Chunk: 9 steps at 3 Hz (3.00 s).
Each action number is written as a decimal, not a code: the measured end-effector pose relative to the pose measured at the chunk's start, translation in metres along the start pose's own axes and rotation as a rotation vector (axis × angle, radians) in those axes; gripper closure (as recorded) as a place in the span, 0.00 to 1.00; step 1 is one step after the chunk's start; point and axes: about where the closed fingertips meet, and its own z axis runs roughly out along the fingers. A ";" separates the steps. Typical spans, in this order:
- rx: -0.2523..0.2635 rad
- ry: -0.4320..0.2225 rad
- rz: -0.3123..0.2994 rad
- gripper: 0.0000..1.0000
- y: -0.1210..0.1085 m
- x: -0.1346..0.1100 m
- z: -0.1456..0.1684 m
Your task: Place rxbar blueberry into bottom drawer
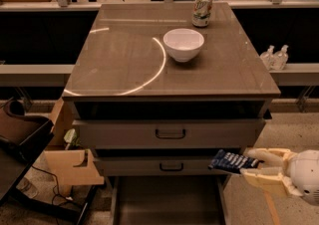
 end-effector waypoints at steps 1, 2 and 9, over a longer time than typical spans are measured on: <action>-0.037 0.139 -0.027 1.00 -0.007 0.065 0.004; -0.073 0.217 -0.026 1.00 -0.009 0.116 0.013; -0.300 0.140 -0.073 1.00 0.027 0.216 0.300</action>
Offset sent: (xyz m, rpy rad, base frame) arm -0.0530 -0.0729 -0.1621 -0.2127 0.2273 0.1277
